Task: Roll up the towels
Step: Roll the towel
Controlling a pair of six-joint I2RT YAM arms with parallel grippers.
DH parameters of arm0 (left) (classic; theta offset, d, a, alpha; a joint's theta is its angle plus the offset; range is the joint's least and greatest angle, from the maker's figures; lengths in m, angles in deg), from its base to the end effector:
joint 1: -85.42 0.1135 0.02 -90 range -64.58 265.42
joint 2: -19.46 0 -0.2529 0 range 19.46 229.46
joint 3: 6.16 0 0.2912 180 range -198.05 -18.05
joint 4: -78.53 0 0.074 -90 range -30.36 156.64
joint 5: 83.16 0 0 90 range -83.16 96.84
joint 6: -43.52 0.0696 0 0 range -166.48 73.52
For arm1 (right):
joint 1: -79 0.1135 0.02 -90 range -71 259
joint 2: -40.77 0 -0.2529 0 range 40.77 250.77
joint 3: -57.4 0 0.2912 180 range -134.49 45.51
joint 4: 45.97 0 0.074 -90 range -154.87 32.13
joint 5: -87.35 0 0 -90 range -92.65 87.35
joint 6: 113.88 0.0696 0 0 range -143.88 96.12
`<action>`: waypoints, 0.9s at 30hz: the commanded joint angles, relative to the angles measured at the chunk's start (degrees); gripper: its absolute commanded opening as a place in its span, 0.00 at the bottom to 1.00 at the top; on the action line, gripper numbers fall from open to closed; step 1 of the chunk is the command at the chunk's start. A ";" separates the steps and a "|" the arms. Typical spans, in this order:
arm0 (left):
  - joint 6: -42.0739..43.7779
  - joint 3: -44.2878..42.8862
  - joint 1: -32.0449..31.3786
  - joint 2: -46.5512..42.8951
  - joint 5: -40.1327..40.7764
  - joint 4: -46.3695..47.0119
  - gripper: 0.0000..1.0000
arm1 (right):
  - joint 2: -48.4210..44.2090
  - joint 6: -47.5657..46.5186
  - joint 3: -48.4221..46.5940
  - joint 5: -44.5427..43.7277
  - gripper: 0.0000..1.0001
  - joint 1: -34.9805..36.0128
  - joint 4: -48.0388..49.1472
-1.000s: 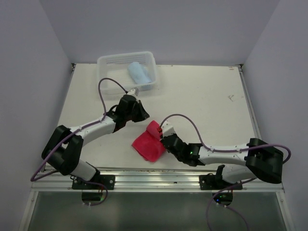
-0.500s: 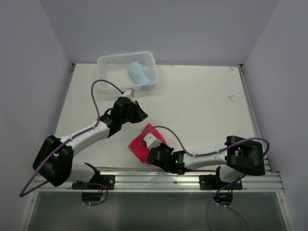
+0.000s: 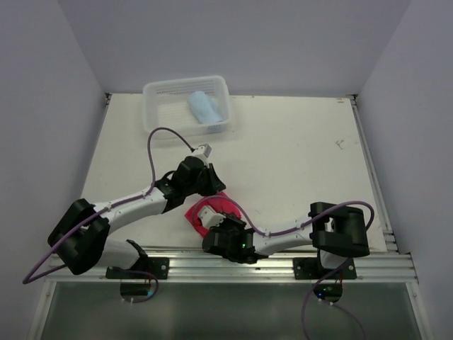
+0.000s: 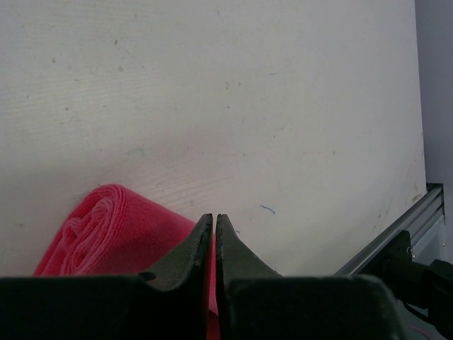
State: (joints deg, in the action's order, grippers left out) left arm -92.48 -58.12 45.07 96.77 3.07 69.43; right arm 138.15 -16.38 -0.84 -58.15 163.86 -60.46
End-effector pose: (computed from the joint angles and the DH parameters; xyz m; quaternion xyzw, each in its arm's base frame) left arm 0.2606 -0.2274 0.1544 -0.0283 0.8840 -0.3399 0.3197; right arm 0.0881 0.3391 0.0892 -0.4120 0.7472 -0.1070 0.5104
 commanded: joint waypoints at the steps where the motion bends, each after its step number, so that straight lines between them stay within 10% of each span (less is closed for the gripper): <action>1: -1.28 2.36 -0.86 -0.06 1.92 2.84 0.08 | 0.62 0.84 -1.99 -0.40 0.00 0.57 -1.28; 11: -2.08 8.43 -0.77 3.71 3.51 4.95 0.08 | -0.44 4.09 -1.55 2.86 0.00 0.40 0.22; 27: -2.25 10.02 -0.77 3.10 6.76 4.42 0.08 | -19.85 12.08 3.63 10.85 0.41 -3.20 1.88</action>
State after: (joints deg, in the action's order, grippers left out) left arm -95.06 -50.01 44.37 100.18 6.55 75.59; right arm 122.87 -8.88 1.08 -50.59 162.65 -60.56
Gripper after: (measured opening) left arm 0.080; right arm 0.402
